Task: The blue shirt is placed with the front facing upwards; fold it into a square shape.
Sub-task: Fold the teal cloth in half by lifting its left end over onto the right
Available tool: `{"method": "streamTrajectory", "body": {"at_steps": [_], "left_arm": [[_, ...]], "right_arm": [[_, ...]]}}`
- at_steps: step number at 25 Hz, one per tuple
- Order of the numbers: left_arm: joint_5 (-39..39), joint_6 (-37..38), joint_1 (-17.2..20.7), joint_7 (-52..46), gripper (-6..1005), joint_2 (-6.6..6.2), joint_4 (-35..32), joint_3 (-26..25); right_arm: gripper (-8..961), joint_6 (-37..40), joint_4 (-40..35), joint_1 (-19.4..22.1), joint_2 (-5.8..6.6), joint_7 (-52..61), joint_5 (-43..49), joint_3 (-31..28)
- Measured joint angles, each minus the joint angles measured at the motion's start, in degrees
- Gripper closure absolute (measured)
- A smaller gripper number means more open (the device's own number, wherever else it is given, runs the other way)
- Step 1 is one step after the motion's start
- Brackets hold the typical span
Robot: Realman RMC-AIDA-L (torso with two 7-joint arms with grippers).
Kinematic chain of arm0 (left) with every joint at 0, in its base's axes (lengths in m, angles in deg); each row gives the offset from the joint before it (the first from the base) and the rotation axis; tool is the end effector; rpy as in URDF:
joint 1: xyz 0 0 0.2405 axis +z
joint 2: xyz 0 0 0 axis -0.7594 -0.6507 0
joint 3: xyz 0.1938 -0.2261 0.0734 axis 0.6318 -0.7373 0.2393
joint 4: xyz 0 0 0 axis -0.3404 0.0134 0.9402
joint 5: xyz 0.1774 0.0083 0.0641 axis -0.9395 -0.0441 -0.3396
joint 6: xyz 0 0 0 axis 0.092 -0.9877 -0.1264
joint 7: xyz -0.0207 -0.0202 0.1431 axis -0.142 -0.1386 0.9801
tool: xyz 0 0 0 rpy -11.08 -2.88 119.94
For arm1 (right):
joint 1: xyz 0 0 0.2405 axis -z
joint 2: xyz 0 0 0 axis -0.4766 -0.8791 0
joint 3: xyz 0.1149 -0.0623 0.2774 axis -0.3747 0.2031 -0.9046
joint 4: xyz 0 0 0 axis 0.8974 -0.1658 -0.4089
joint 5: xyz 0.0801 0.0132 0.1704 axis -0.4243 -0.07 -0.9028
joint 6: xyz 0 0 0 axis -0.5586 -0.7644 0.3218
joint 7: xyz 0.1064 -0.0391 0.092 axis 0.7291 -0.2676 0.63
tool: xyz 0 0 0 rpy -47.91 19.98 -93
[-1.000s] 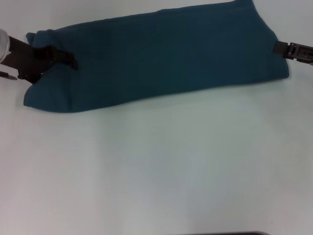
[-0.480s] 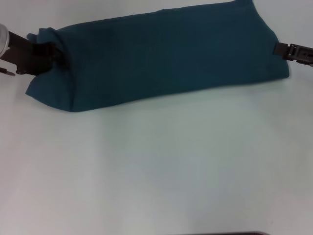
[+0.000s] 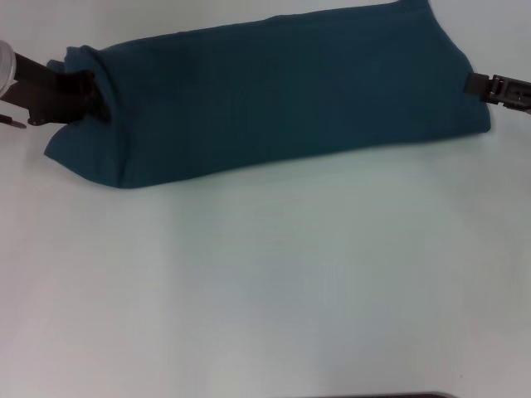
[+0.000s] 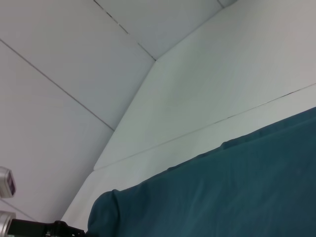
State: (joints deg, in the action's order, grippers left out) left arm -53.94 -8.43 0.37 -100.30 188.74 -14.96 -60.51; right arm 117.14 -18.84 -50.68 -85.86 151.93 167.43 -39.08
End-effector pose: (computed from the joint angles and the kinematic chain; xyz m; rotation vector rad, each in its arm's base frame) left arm -0.2894 0.4394 0.0052 -1.8746 -1.9053 0.0070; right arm 0.3624 0.3182 0.0478 -2.1810 1.5139 0.8791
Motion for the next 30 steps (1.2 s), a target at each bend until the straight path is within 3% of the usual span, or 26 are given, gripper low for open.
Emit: {"method": "streamTrajectory", "body": {"at_steps": [7,11,26,30], "left_arm": [[-0.11,1.01,0.23,0.33,906,-0.04,2.04,0.11],[-0.33,2.01,1.42,0.37,907,-0.48,3.95,0.10],[-2.42,1.98,6.27,-1.45,906,-5.42,5.27,-0.65],[-4.94,1.85,6.32,-2.58,906,-5.70,6.40,-0.72]], "right_arm": [[55,0.01,0.00,0.00,0.00,0.13,0.00,-0.24],[55,-0.24,0.00,-0.02,0.00,0.16,0.00,-0.27],[55,-0.77,0.08,-0.74,0.00,0.67,0.00,-0.36],[55,-1.12,0.08,-0.88,0.00,0.76,0.00,-0.36]]}}
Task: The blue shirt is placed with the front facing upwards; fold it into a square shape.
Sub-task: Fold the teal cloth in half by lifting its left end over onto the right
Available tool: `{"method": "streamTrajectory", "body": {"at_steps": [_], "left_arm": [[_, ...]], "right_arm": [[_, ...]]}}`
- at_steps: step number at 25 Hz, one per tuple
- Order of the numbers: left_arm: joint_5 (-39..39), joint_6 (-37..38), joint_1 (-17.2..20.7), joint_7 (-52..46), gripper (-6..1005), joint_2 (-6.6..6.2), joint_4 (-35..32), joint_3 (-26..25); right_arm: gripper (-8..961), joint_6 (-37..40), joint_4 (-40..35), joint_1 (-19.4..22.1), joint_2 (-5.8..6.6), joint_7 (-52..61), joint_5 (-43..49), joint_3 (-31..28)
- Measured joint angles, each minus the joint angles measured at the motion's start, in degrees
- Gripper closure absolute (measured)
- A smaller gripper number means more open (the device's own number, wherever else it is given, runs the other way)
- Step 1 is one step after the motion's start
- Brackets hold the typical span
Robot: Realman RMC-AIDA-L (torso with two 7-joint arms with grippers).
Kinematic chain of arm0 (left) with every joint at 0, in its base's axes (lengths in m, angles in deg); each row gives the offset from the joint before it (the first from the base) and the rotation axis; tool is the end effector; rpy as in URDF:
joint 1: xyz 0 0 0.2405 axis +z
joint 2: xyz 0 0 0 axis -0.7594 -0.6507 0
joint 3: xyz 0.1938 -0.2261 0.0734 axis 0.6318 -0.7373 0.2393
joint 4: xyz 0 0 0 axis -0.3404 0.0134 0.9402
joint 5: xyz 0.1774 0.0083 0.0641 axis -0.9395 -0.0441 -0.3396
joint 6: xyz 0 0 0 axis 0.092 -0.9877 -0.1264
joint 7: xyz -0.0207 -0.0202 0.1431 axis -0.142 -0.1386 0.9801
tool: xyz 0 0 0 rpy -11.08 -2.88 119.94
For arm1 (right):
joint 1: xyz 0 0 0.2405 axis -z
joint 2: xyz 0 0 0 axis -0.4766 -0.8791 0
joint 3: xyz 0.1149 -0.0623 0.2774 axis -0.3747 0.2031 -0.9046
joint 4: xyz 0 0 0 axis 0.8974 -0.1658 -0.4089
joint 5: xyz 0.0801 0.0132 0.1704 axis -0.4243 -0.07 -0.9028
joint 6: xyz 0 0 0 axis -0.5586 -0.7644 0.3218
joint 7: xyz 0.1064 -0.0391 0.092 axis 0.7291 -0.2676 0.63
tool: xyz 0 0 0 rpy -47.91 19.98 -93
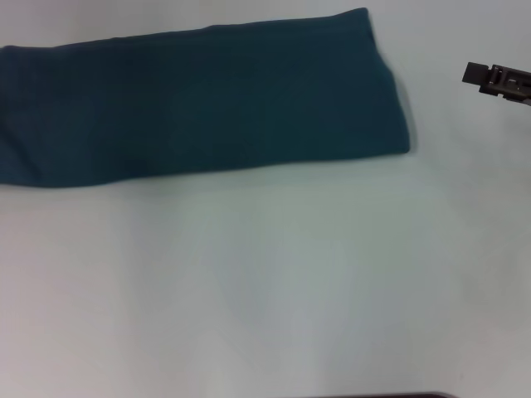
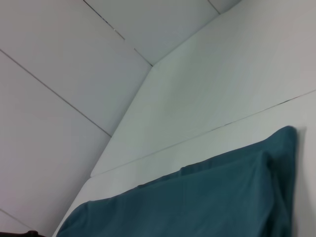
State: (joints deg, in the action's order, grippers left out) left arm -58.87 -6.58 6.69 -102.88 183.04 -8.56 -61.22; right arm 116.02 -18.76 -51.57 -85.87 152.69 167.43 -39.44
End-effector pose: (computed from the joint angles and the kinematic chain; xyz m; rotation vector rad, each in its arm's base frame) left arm -0.3478 0.4261 0.0823 -1.6496 -1.8539 0.0666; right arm 0.3599 0.3257 0.0490 -2.1631 1.5147 0.8845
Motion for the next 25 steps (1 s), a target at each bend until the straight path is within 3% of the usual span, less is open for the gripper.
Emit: {"method": "streamTrajectory", "body": {"at_steps": [5,11,25], "left_arm": [[-4.25,0.40,-0.79,-1.46,907,1.46,3.85,0.02],[0.96,5.80,-1.30,-0.79,906,2.84,8.81,0.00],[14.19,14.23,-4.00,-0.06,907,3.16,9.41,0.00]], "right_arm": [[56,-0.03,0.00,-0.11,0.00,0.09,0.00,0.03],[56,-0.04,0.00,-0.06,0.00,0.11,0.00,0.24],[56,-0.20,0.00,-0.14,-0.20,-0.14,1.53,0.40]]}}
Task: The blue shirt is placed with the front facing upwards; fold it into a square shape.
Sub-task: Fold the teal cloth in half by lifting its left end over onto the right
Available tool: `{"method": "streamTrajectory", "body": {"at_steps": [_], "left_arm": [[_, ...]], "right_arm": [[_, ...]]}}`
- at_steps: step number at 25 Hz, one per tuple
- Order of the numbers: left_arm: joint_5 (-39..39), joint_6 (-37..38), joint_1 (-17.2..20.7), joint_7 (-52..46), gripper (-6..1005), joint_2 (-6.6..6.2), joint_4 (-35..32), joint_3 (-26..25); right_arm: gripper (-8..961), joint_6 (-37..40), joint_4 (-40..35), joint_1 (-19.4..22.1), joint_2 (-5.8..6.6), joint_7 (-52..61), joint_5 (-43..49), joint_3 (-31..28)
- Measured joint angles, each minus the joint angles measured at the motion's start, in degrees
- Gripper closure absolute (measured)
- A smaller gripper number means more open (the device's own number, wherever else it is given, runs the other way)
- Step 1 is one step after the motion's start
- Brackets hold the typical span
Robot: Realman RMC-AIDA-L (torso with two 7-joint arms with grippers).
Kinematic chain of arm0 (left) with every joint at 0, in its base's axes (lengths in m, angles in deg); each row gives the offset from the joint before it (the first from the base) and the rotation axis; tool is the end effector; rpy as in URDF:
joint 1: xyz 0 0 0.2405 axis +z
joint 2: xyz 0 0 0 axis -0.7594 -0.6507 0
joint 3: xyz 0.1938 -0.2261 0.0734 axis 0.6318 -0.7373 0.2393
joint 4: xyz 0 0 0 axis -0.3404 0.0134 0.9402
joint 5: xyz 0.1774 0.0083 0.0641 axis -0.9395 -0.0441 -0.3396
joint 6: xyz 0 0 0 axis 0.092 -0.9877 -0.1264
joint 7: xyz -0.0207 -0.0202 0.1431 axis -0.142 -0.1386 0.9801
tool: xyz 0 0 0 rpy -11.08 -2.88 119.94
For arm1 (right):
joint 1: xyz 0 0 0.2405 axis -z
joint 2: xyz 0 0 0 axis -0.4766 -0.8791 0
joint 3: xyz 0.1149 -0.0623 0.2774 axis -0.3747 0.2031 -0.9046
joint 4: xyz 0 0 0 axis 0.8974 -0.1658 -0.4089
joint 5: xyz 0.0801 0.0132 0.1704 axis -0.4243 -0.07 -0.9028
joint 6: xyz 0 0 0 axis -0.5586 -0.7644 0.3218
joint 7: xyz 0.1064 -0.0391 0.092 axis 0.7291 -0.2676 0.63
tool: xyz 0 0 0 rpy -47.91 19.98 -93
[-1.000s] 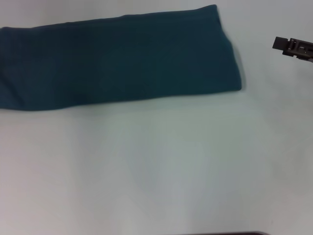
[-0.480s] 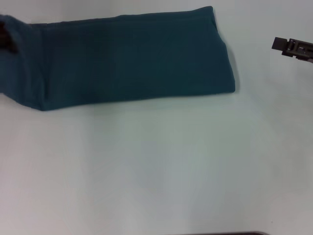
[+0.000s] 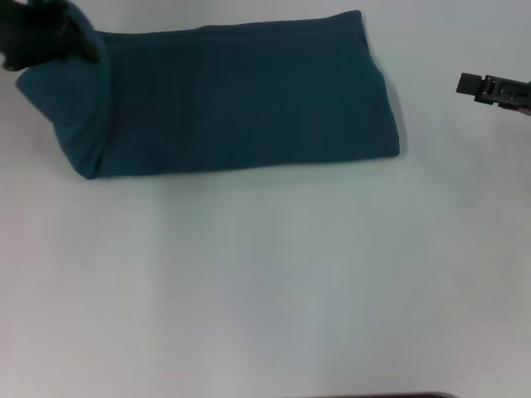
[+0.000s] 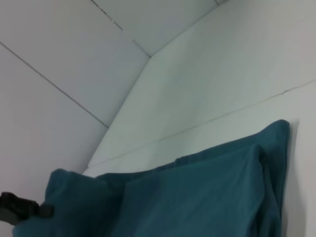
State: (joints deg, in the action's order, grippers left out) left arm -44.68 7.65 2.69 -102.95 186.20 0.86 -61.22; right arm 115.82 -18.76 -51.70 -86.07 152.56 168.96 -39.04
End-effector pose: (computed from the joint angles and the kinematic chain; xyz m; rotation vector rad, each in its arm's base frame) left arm -0.2518 0.4373 0.0603 -1.9799 -1.9173 -0.1645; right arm 0.3609 0.3243 0.0440 -2.1830 1.5229 0.8461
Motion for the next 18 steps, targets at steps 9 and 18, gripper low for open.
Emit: {"method": "streamTrajectory", "body": {"at_steps": [9,18], "left_arm": [[3.73,1.26,-3.08,-0.11,908,0.82,0.17,1.24],[1.84,0.22,-8.88,-2.22,907,3.41,0.66,4.55]], "right_arm": [[56,-0.07,0.00,-0.02,-0.15,-0.23,0.75,-0.05],[55,-0.36,0.00,-0.14,-0.26,-0.36,2.11,0.06]]}}
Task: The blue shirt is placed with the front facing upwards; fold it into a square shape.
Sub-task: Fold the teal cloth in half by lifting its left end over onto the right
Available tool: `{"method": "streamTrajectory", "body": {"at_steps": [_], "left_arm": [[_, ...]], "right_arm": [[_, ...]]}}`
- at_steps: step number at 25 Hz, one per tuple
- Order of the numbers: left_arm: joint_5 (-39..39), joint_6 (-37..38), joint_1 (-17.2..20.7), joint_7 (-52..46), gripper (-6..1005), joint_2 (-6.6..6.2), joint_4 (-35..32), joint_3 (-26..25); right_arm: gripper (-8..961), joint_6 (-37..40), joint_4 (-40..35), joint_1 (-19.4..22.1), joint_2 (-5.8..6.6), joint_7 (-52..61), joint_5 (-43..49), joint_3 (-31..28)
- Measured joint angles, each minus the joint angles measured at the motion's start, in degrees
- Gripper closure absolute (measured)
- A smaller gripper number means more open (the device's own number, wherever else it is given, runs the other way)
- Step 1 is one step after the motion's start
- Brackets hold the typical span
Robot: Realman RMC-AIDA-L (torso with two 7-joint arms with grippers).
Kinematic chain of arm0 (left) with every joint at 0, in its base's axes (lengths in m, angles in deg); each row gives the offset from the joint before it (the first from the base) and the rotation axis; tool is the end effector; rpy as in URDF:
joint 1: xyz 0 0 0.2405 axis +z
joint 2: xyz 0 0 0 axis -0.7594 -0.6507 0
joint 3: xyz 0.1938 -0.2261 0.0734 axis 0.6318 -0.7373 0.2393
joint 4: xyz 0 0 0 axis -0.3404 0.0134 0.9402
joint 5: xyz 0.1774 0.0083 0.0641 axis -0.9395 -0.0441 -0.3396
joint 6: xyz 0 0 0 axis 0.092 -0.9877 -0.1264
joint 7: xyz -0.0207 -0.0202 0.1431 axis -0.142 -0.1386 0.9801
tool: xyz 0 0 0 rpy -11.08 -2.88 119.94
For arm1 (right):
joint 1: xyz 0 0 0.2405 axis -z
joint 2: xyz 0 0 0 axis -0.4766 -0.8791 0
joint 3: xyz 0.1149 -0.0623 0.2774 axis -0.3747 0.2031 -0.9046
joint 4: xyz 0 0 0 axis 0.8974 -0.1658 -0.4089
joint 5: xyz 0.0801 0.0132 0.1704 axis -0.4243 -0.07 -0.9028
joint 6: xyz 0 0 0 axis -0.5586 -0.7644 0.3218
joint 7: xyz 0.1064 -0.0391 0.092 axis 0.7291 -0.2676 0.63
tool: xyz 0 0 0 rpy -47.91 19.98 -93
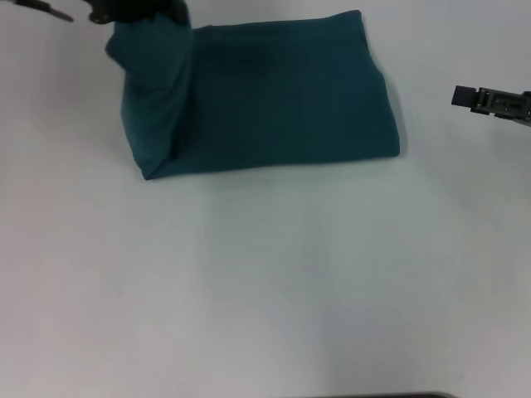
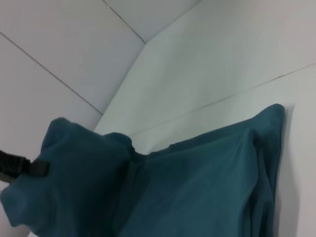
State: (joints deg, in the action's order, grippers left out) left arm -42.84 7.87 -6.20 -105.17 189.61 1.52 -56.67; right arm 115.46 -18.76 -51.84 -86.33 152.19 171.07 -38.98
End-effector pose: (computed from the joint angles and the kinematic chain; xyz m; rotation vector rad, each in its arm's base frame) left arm -0.1667 0.4584 0.0241 -2.1978 -1.7993 -0.1539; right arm 0.3631 0.3225 0.0387 -2.2017 1.5285 0.7976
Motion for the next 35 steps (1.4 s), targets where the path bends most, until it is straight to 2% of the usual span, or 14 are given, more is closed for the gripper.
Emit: {"method": "streamTrajectory", "body": {"at_steps": [6,9,17,21,26,35], "left_arm": [[-0.28,-1.13,-1.64,0.22,906,1.79,-0.14,0.01],[-0.28,-3.29,-2.50,0.47,907,3.55,-0.84,0.41],[-0.15,-8.01,-5.20,0.48,907,5.09,-5.42,3.42],[-0.23,-9.31,-6.78,0.52,907,6.37,-6.00,4.43],[-0.28,-10.46,-8.40,0.48,908,7.19,-6.38,5.20],[-0.39,-15.65,-10.29,0.23,908,7.49,-10.63,6.67]], "right_arm": [[55,-0.33,0.00,-0.05,-0.09,-0.05,0.11,0.00],[55,-0.39,0.00,-0.09,-0.16,-0.09,0.16,0.06],[55,-0.47,0.00,-0.23,-0.15,-0.11,0.76,0.07],[55,-0.47,0.00,-0.36,-0.15,-0.12,1.16,0.00],[55,-0.92,0.00,-0.54,-0.17,-0.21,1.56,0.01],[55,-1.78,0.00,-0.61,-0.34,-0.28,1.67,0.07]]}}
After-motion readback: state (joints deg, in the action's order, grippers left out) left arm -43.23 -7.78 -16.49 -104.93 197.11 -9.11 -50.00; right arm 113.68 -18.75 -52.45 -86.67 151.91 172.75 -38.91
